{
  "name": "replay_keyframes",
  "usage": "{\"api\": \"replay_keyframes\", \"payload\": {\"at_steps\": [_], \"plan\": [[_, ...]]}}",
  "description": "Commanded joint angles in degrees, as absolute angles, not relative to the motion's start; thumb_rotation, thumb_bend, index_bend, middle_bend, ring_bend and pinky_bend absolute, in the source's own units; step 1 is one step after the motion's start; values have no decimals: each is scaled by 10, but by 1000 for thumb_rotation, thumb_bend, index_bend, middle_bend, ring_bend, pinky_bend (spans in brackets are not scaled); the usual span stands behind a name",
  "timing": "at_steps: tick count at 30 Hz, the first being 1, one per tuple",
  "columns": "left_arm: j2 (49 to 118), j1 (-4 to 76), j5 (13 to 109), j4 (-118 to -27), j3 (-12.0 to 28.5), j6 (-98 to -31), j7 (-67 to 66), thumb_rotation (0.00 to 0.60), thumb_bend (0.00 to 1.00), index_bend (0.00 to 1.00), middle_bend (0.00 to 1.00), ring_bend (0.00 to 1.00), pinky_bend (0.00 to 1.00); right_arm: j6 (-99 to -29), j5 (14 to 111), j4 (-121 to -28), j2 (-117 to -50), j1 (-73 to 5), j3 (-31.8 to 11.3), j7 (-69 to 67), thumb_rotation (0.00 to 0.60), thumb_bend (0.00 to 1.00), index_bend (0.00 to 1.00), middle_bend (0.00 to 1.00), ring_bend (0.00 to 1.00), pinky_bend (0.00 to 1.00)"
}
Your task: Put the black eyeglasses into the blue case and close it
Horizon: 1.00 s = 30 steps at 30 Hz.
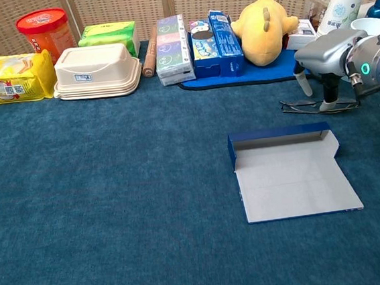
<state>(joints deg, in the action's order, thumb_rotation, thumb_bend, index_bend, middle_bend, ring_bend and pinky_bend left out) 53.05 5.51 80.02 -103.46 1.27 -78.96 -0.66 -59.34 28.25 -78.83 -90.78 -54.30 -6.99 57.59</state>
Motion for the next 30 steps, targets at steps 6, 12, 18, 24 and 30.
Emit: {"api": "replay_keyframes", "payload": {"at_steps": [6, 12, 18, 24, 30], "plan": [[530, 53, 800, -1035, 12, -791, -6, 600, 318, 15, 0, 0, 0, -580, 284, -766, -912, -543, -70, 566, 600, 203, 509, 255, 109, 148], [529, 52, 801, -1035, 12, -793, -6, 600, 319, 15, 0, 0, 0, -572, 284, -753, -915, -543, -72, 560, 600, 186, 539, 277, 125, 150], [529, 48, 802, -1032, 10, -797, -3, 600, 319, 13, 0, 0, 0, -566, 286, -745, -916, -544, -76, 553, 600, 180, 566, 296, 141, 158], [529, 45, 802, -1029, 9, -800, 1, 600, 318, 10, 0, 0, 0, -565, 295, -739, -921, -547, -80, 547, 600, 187, 588, 314, 161, 170], [525, 41, 804, -1026, 8, -804, 5, 600, 318, 10, 0, 0, 0, -563, 302, -729, -928, -548, -79, 544, 600, 193, 589, 317, 169, 177]]}}
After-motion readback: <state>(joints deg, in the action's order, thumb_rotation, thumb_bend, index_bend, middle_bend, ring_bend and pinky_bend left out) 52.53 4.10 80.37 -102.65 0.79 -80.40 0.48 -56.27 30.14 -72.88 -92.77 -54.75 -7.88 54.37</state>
